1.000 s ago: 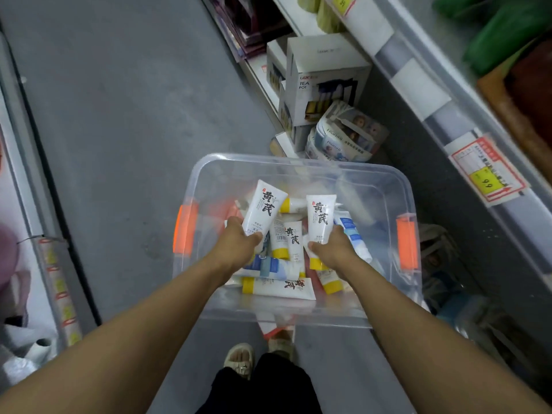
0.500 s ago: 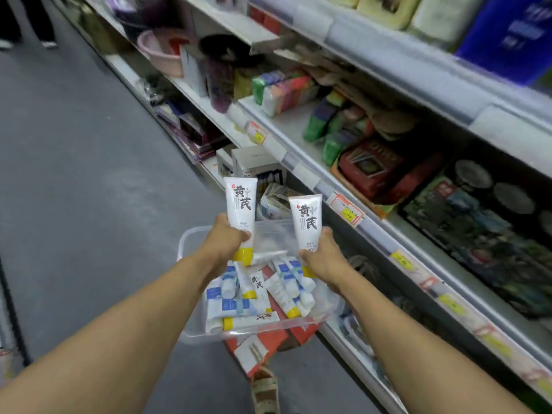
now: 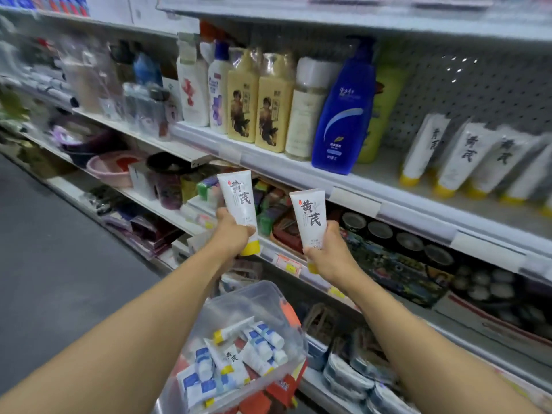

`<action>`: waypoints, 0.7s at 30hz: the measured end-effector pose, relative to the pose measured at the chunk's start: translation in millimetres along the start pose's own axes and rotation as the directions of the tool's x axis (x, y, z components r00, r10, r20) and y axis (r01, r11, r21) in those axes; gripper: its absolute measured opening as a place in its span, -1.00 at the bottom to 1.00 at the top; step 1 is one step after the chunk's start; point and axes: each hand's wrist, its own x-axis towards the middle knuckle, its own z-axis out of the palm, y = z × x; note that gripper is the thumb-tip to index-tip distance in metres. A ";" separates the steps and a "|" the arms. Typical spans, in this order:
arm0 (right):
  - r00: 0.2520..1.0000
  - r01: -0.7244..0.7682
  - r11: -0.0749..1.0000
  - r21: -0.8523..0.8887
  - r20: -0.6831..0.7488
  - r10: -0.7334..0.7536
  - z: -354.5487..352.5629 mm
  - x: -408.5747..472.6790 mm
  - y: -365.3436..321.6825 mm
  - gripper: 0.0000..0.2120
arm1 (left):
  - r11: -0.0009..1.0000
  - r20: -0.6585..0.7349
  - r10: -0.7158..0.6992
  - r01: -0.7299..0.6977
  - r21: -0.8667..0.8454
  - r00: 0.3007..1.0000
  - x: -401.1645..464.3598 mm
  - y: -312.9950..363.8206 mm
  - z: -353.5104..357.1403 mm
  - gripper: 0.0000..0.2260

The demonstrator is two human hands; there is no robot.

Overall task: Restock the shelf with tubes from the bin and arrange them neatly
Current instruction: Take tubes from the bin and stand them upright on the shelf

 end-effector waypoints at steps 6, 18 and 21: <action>0.990 -0.001 0.999 0.041 -0.141 0.006 -57.9 -11.8 -5.4 -0.60 | 0.986 0.102 0.130 -0.139 0.087 0.986 -15.3 47.4 41.3 -0.64; 0.920 -0.062 0.997 0.051 -0.385 0.076 -177.0 -29.0 34.3 -0.58 | 0.960 0.342 0.231 -0.271 0.072 0.911 -36.8 114.6 153.5 -0.60; 0.891 -0.085 0.995 0.059 -0.443 0.103 -209.6 -29.3 49.9 -0.60 | 0.940 0.394 0.277 -0.332 0.079 0.877 -44.3 130.4 188.9 -0.63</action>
